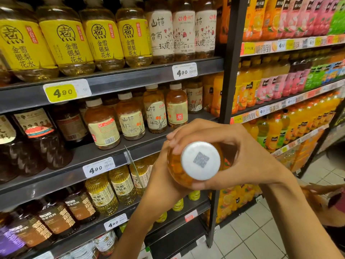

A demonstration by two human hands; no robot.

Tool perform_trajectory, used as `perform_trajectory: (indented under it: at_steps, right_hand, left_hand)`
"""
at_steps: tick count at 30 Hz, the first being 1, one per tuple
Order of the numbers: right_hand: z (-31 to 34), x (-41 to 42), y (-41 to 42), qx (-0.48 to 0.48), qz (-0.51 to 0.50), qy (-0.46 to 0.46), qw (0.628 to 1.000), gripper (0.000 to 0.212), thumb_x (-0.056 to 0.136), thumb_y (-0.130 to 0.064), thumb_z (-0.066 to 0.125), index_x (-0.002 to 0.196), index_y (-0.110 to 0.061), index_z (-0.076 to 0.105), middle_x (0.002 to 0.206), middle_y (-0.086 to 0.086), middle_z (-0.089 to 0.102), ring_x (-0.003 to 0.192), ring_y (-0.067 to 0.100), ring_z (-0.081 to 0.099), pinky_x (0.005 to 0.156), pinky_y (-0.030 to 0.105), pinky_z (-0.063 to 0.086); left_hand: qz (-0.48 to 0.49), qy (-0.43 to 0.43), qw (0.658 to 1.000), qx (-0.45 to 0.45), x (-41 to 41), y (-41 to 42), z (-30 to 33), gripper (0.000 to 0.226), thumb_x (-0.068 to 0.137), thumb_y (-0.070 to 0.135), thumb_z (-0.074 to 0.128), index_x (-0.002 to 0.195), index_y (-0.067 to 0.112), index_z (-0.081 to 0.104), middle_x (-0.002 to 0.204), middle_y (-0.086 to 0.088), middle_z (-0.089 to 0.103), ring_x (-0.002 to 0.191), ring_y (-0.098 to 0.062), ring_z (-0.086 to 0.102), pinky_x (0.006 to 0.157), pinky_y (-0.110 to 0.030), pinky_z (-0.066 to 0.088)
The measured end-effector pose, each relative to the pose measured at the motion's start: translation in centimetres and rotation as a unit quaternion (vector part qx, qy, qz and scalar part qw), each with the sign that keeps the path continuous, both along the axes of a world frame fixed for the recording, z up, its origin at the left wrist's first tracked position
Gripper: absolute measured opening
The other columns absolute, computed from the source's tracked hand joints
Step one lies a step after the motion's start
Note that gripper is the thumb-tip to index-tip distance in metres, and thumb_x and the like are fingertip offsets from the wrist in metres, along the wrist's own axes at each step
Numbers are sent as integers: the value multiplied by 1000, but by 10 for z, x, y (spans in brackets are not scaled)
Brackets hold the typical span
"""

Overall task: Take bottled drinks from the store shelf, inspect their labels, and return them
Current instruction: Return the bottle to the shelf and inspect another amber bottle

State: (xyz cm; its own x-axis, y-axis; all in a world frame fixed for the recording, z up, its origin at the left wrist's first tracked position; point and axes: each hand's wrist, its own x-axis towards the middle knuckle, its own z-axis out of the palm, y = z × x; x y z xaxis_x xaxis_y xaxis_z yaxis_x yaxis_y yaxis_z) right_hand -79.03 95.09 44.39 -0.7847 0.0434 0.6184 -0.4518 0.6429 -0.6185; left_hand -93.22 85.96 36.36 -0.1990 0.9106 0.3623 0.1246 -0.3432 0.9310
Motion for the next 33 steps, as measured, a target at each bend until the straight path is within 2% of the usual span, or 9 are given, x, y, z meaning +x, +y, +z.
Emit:
perform_trajectory:
  at_steps: [2, 4, 10, 12, 16, 20, 25, 29, 33]
  right_hand:
    - [-1, -3, 3, -35, 2, 22, 999, 43, 67, -8, 82, 107, -2, 66, 112, 12, 65, 113, 31, 58, 96, 46, 45]
    - [-2, -8, 8, -104, 3, 33, 994, 38, 70, -15, 75, 106, -8, 66, 108, 6, 67, 109, 29, 60, 92, 38, 48]
    - [-11, -28, 23, -385, 92, -12, 918, 45, 73, -44, 74, 105, -13, 68, 101, 7, 71, 100, 24, 66, 85, 35, 54]
    - [-17, -34, 28, -434, 107, -32, 894, 49, 72, -47, 75, 106, -13, 69, 104, 12, 70, 102, 30, 66, 91, 41, 53]
    - [-25, -41, 37, -496, 48, -47, 866, 27, 86, -30, 59, 103, -10, 68, 99, 13, 71, 94, 28, 69, 84, 37, 56]
    - [-20, -40, 41, -480, -72, -24, 874, 19, 86, -28, 65, 97, -13, 68, 92, 8, 73, 82, 18, 70, 76, 30, 58]
    - [-25, -49, 32, -329, -304, -1, 894, 29, 86, -36, 67, 110, -23, 59, 100, -2, 73, 86, 8, 71, 73, 23, 57]
    - [-24, -52, 34, -339, -262, 1, 904, 40, 81, -44, 65, 113, -20, 60, 94, -4, 74, 87, 9, 71, 70, 21, 56]
    - [-21, -52, 42, -448, -122, -27, 885, 35, 92, -42, 52, 110, -15, 66, 99, 5, 73, 95, 20, 69, 81, 33, 55]
  left_hand:
    - [34, 37, 999, -17, -3, 4, -5, 75, 60, -2, 83, 124, 14, 48, 108, -1, 60, 98, 4, 63, 76, -14, 52]
    - [21, 70, 997, -39, -3, -3, -3, 84, 53, 18, 91, 126, 22, 49, 115, 4, 66, 108, -5, 62, 84, -19, 52]
    - [-38, 7, 992, -119, 8, -9, -5, 57, 47, 48, 78, 102, 42, 61, 98, 25, 69, 96, -1, 66, 73, -17, 55]
    - [-91, -39, 987, -124, 12, -9, -7, 61, 47, 61, 79, 105, 51, 64, 105, 18, 70, 104, -9, 66, 83, -31, 57]
    - [-126, -215, 956, -152, 8, -5, -16, 97, 48, 59, 86, 129, 20, 50, 123, -8, 66, 117, -28, 60, 100, -48, 47]
    - [-142, -280, 938, -149, -3, -1, -13, 75, 73, 47, 75, 135, 13, 48, 132, -15, 58, 125, -30, 53, 110, -50, 34]
    - [-16, -134, 981, -141, 3, 6, -8, 65, 66, 49, 72, 123, 28, 51, 115, 7, 70, 110, -10, 64, 94, -29, 51]
    - [-28, -262, 956, -132, 0, 10, -7, 63, 69, 42, 77, 124, 18, 57, 118, -6, 69, 111, -23, 64, 100, -46, 47]
    - [-181, -395, 887, -155, -15, 7, -6, 78, 64, 54, 80, 127, 14, 60, 124, -21, 62, 102, -40, 65, 81, -46, 56]
